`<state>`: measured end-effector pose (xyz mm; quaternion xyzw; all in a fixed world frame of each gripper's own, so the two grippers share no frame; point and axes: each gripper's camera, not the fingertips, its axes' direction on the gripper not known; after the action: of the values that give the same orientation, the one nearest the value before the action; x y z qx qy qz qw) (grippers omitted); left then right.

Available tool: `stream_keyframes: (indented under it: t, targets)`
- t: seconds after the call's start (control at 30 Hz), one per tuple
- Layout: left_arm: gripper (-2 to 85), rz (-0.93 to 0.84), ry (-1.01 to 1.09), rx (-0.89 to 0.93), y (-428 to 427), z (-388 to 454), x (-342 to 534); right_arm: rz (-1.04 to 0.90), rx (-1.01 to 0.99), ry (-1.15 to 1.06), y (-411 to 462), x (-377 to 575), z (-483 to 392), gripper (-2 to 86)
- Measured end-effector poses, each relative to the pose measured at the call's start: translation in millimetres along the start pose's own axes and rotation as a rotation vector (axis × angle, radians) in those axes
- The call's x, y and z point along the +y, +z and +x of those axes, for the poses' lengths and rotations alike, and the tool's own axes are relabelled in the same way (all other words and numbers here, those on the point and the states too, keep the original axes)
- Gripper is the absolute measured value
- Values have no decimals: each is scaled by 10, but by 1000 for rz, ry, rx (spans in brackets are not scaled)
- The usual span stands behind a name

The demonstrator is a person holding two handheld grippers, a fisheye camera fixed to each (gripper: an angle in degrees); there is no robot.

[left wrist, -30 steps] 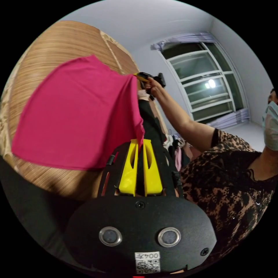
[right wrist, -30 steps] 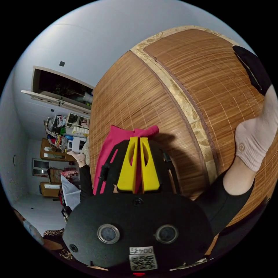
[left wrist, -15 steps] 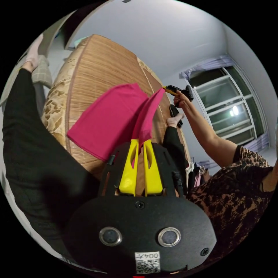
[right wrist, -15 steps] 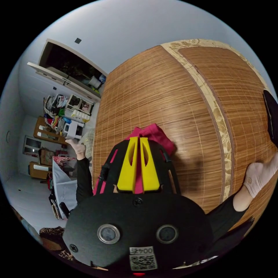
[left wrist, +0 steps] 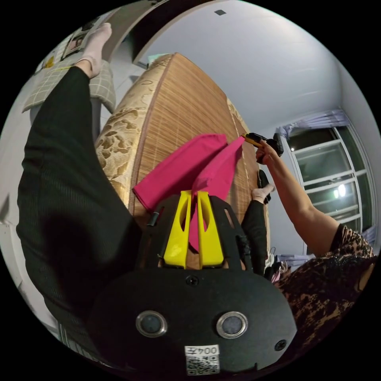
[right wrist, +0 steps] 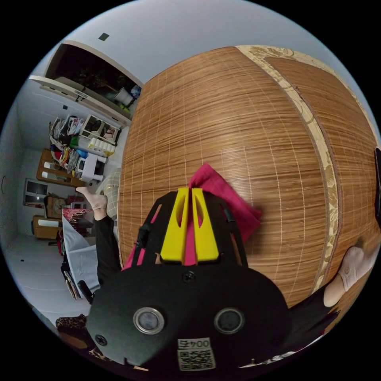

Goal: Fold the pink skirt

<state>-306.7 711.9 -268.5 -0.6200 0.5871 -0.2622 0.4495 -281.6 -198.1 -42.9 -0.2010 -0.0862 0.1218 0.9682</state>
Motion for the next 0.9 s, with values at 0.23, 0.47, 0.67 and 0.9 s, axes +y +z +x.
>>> stream_keyframes:
  t: [0.23, 0.47, 0.67, 0.9]
  targets:
    - [16, 41, -94, -30, -78, -249, 54, -16, -10, -51, 682, 85, -291, 34]
    - [12, 126, -152, -60, -225, -322, 195, 109, -79, -224, 1005, 438, -752, 88]
    - [5, 208, -91, -61, -314, -201, 333, 179, -50, -349, 1066, 1303, -1024, 96]
    - [4, 82, 165, -110, 169, 224, 192, 82, -14, -449, 1725, 3045, -1246, 112]
